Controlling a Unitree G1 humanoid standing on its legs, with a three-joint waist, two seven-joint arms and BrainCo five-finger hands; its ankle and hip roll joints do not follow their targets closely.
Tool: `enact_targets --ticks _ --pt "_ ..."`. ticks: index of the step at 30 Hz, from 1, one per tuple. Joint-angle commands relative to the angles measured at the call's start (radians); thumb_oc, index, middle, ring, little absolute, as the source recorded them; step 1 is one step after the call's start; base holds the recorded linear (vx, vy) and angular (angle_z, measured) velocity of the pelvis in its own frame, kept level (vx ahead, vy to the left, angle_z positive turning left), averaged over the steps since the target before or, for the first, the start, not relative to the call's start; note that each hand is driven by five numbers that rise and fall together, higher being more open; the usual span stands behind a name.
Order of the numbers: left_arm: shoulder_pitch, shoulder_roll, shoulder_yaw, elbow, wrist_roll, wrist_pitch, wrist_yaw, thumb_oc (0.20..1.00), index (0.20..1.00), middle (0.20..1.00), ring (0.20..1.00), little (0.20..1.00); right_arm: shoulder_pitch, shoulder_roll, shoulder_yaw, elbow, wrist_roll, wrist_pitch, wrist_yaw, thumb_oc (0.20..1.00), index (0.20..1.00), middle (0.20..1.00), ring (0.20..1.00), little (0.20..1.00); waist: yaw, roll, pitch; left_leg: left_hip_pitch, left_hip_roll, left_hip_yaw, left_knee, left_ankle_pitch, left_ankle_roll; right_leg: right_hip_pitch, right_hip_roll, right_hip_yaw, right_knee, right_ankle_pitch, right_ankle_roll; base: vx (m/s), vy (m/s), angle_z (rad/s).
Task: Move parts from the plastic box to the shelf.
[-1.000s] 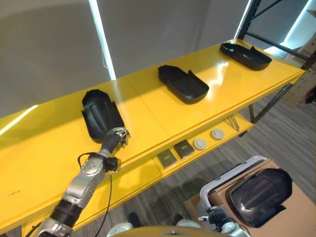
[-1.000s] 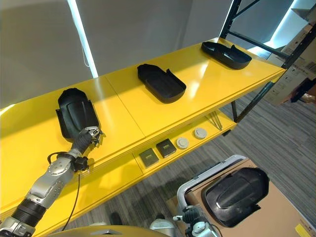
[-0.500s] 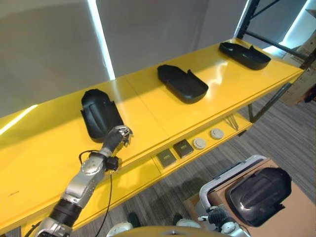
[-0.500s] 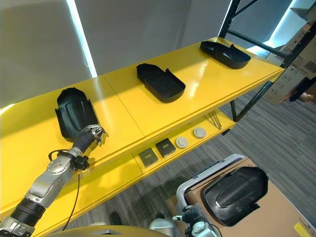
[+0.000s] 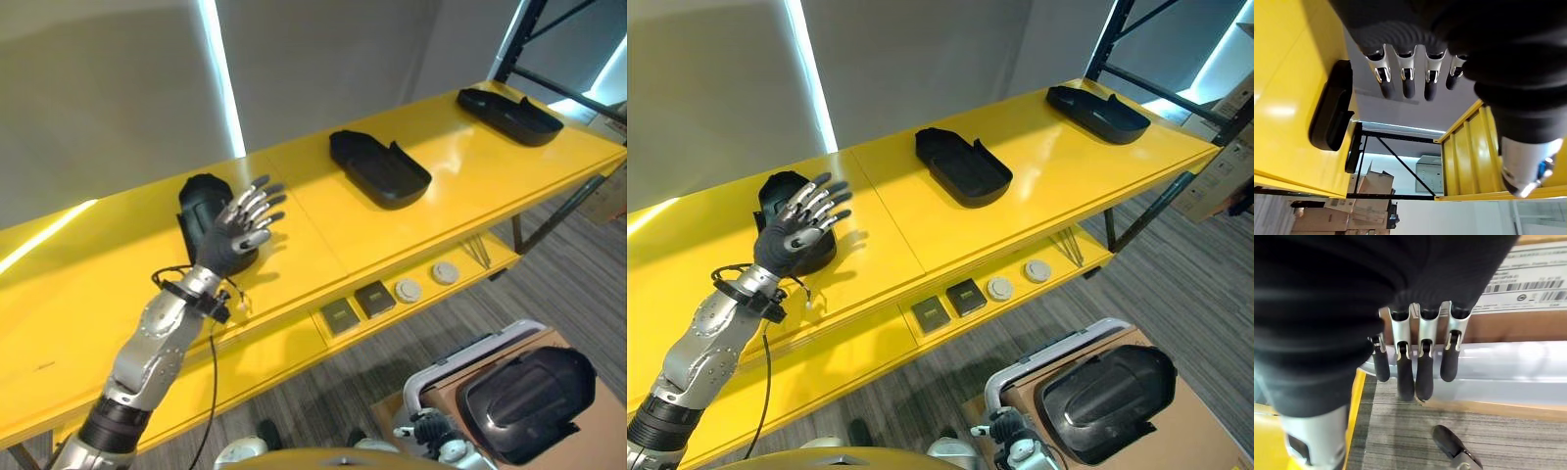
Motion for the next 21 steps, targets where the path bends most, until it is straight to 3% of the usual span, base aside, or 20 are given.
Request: enact_targets --ticks 1,4,16,21 --pt "-0.037 -0.001 0.047 -0.043 -0.039 -0.093 -0.024 1.0 1.0 1.0 1.0 1.0 -0.054 0.017 -0.024 0.002 0.102 -0.047 -0.081 1.0 1.0 1.0 1.0 1.0 0.013 -0.001 -0.004 0.051 0.098 0.003 0.024 -0.063 -0.054 -0.007 -0.031 -0.054 0.018 -0.024 0.021 -0.03 -0.019 0.09" --pt "-0.026 0.002 0.065 -0.054 -0.052 -0.084 -0.049 1.0 1.0 1.0 1.0 1.0 -0.065 0.009 -0.071 -0.133 0.192 -0.087 -0.144 1.0 1.0 1.0 1.0 1.0 0.008 -0.004 -0.008 0.06 0.098 0.003 0.018 -0.061 -0.054 -0.005 -0.029 -0.049 0.017 -0.023 0.022 -0.04 -0.031 0.15" --pt "-0.007 -0.004 0.105 -0.05 -0.068 -0.087 -0.08 1.0 1.0 1.0 1.0 1.0 -0.057 -0.044 -0.235 -0.644 0.276 -0.161 -0.173 1.0 1.0 1.0 1.0 1.0 -0.047 -0.013 -0.024 0.078 0.111 0.024 0.004 -0.049 -0.061 -0.014 -0.009 -0.006 0.006 -0.017 0.02 -0.01 -0.017 -0.07" --pt "0.015 -0.012 0.119 -0.067 -0.089 -0.098 -0.121 1.0 1.0 1.0 1.0 1.0 -0.056 -0.081 -0.295 -0.838 0.28 -0.145 -0.192 1.0 1.0 1.0 1.0 1.0 -0.054 -0.016 -0.027 0.069 0.098 -0.003 0.009 -0.044 -0.053 -0.035 0.006 0.038 0.003 -0.007 0.007 -0.02 -0.013 -0.17"
